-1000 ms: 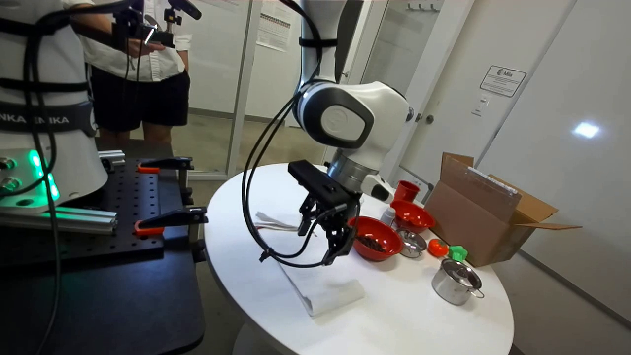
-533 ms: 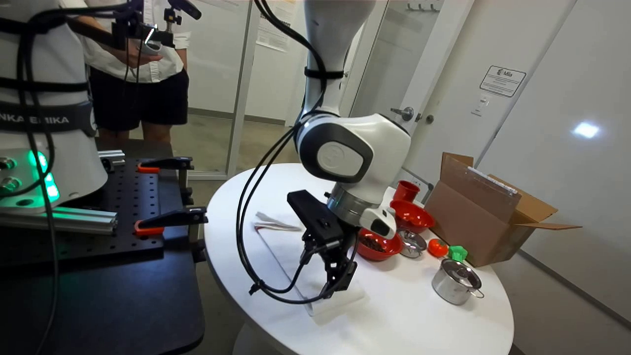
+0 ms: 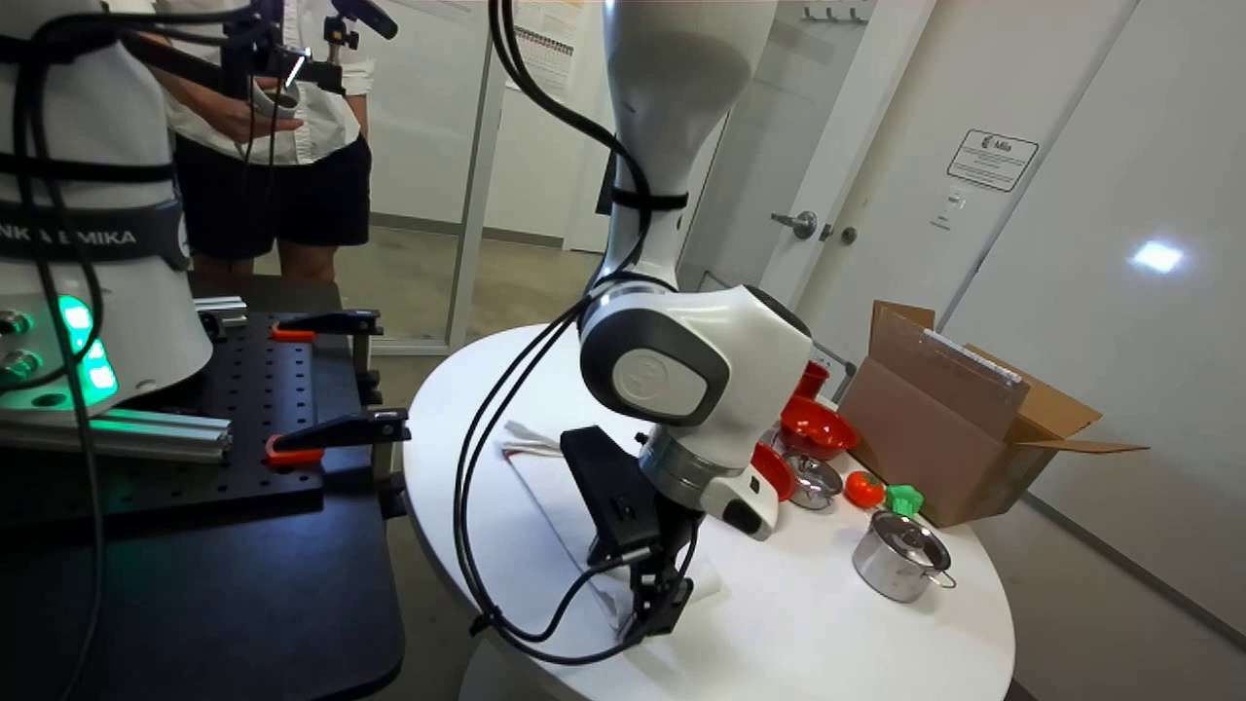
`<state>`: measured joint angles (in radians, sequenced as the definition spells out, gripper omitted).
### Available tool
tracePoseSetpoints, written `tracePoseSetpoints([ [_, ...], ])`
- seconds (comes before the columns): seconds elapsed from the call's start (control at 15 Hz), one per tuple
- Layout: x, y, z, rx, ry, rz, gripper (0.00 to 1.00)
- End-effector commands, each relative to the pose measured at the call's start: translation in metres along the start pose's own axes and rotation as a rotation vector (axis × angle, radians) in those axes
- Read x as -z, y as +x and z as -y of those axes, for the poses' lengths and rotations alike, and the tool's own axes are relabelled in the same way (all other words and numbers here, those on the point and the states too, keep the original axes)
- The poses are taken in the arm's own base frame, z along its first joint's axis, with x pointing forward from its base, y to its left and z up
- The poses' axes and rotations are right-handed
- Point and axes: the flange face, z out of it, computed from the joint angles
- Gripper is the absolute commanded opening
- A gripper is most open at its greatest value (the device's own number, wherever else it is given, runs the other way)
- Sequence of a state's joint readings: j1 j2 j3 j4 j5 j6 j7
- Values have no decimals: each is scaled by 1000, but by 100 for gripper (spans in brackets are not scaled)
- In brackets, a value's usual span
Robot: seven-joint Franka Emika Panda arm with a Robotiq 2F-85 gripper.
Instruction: Fold the towel in half then fold it in half again
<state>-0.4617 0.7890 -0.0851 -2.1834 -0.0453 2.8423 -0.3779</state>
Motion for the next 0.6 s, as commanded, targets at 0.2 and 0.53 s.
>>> tracePoseSetpoints([
  [0.2,5,-2,-29,-32,7,-37,100],
  [0.53,21,3,-28,3,-10,-71,100],
])
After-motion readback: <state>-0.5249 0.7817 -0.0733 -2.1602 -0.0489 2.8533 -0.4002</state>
